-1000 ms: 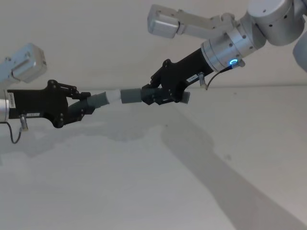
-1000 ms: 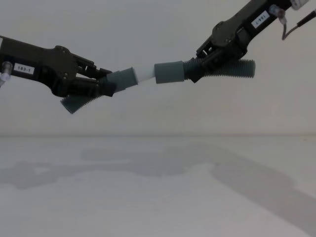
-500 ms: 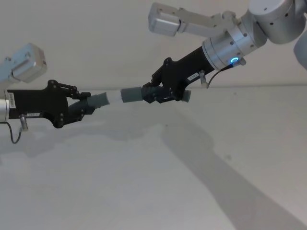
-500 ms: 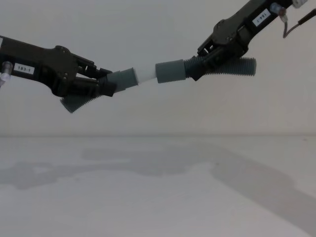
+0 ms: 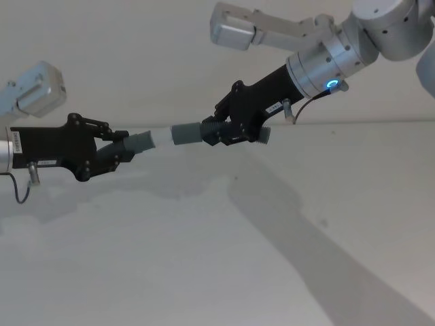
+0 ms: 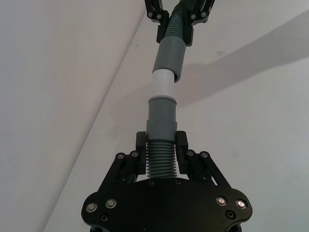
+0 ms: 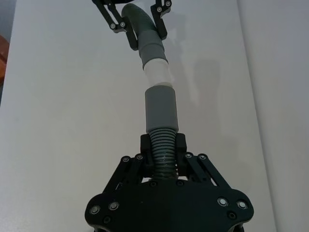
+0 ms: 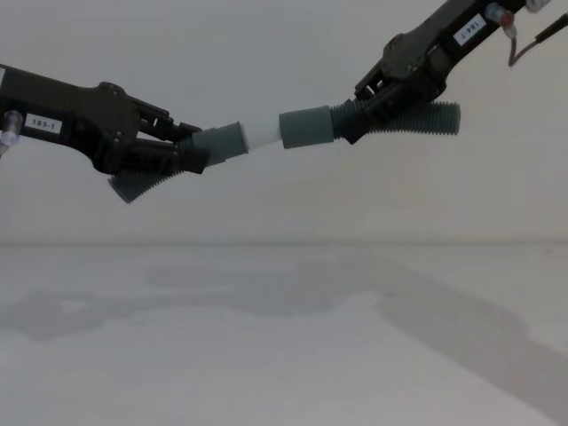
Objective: Use both hands to pick up one end of the pipe from the table, align the ends, and insert them.
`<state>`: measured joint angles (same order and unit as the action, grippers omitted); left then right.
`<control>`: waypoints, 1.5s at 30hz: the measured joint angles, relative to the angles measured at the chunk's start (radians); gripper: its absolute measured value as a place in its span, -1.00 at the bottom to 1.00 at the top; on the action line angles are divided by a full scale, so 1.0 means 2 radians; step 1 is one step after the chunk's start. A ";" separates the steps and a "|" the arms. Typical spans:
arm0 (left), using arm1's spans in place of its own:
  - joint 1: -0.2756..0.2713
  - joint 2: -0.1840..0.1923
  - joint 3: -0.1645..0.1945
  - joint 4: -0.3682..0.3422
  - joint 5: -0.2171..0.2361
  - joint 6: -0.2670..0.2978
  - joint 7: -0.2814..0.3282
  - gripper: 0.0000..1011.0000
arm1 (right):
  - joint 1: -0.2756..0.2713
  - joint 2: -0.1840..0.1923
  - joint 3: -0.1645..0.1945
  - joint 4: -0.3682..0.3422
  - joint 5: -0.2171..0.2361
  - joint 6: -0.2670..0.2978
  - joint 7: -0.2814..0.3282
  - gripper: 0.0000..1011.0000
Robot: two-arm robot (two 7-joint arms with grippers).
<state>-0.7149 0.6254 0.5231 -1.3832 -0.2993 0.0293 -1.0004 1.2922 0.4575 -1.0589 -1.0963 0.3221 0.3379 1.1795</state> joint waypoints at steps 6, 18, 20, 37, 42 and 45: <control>0.000 0.000 0.000 0.000 0.000 0.000 0.000 -0.36 | 0.001 -0.001 -0.002 0.001 0.000 0.001 0.001 -0.49; 0.000 0.000 0.000 0.000 0.000 0.000 0.000 -0.36 | 0.004 -0.005 -0.004 0.004 0.000 0.001 0.003 -0.49; 0.000 0.000 0.000 0.000 0.000 0.000 0.000 -0.36 | 0.005 -0.005 -0.004 0.004 0.000 0.001 0.003 -0.49; 0.000 0.000 0.000 0.000 0.000 0.000 0.000 -0.36 | 0.011 -0.009 -0.006 0.008 -0.001 0.002 0.005 -0.49; 0.000 0.000 0.000 0.000 0.000 0.000 0.000 -0.36 | 0.013 -0.010 -0.008 0.008 -0.002 0.004 0.006 -0.49; 0.000 0.000 0.000 0.000 0.000 0.000 0.000 -0.36 | 0.013 -0.010 -0.009 0.008 -0.002 0.005 0.006 -0.49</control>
<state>-0.7149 0.6254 0.5231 -1.3833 -0.2994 0.0293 -1.0005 1.3185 0.4376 -1.0764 -1.0799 0.3178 0.3478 1.1917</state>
